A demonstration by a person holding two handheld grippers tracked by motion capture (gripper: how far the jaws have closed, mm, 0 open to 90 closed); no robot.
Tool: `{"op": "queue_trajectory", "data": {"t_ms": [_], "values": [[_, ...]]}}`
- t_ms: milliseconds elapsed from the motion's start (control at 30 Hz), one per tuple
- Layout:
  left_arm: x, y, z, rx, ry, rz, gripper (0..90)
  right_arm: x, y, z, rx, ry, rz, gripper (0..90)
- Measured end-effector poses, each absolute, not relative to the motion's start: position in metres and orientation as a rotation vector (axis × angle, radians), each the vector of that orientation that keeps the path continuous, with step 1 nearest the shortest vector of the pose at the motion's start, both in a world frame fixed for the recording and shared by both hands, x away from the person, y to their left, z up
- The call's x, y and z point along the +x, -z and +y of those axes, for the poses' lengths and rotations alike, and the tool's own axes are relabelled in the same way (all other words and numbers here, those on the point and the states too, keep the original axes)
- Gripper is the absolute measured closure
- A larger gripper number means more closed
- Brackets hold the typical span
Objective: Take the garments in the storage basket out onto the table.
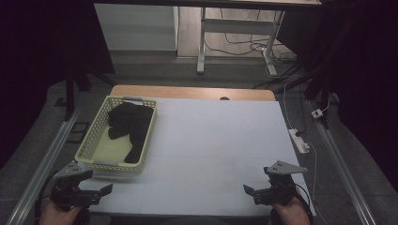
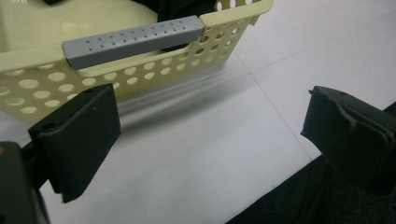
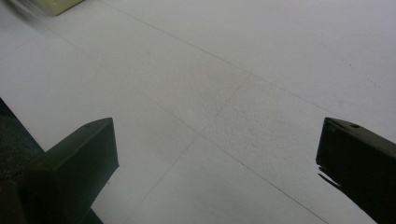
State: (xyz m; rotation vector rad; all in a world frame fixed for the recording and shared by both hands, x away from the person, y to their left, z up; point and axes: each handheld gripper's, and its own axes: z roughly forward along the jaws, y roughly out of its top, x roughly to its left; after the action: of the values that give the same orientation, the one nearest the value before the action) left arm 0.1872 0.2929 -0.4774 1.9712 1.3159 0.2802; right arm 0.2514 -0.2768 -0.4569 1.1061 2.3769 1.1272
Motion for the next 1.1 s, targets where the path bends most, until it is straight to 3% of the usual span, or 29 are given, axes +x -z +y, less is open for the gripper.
{"op": "queue_trajectory", "data": {"t_ms": [700, 1100], "values": [[0.1924, 0.4780, 0.2890, 2.025, -0.240, 1.287, 0.3, 0.2558, 0.4581, -0.2801, 1.147, -1.152, 2.402, 0.0], [0.1943, 0.4686, 0.2859, 2.005, -0.282, 1.218, 0.0, 0.2536, 0.4577, -0.2766, 1.128, -1.114, 2.401, 0.0]]}}
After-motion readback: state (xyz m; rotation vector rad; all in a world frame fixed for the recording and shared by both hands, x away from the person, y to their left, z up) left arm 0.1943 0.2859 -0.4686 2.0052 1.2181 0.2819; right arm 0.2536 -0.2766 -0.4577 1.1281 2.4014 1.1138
